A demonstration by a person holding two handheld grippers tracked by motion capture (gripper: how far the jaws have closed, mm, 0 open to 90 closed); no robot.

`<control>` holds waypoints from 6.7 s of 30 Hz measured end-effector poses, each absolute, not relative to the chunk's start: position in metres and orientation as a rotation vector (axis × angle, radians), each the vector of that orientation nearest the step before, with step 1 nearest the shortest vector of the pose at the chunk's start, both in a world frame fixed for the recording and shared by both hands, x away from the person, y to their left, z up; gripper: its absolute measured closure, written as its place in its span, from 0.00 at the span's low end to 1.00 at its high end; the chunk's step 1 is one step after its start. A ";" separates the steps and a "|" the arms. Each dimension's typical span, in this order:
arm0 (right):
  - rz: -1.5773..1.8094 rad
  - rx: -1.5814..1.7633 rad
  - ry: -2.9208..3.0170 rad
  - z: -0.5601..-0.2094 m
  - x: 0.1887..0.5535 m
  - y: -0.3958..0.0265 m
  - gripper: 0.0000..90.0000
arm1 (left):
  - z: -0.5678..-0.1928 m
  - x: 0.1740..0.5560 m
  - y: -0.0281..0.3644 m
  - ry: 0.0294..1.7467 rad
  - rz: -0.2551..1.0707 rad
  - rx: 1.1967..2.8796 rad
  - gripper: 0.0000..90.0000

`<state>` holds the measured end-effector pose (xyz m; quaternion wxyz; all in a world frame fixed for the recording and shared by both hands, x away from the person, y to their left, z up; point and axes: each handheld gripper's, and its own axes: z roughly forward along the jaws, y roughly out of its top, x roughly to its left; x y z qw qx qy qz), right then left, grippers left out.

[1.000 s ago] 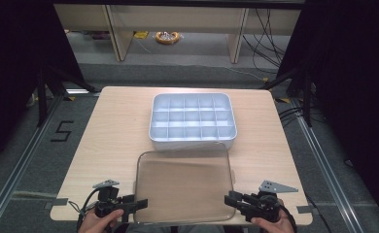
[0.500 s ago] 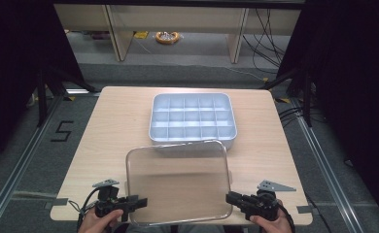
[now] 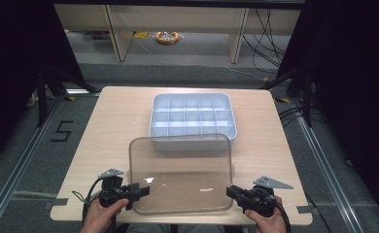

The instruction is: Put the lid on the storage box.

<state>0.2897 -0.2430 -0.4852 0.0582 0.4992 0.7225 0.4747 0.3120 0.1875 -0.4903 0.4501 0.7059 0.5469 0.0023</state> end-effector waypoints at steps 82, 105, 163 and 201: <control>1.437 1.796 1.902 -0.447 0.495 -0.251 0.68 | -0.441 0.522 0.138 1.511 0.213 1.596 0.39; 1.364 1.628 1.918 -0.448 0.497 -0.246 0.64 | -0.443 0.513 0.127 1.497 0.431 1.650 0.36; 1.367 1.999 1.868 -0.441 0.549 -0.253 0.53 | -0.455 0.577 0.156 1.584 0.125 1.504 0.40; 1.379 1.884 1.864 -0.417 0.536 -0.246 0.63 | -0.417 0.558 0.148 1.705 0.250 1.604 0.62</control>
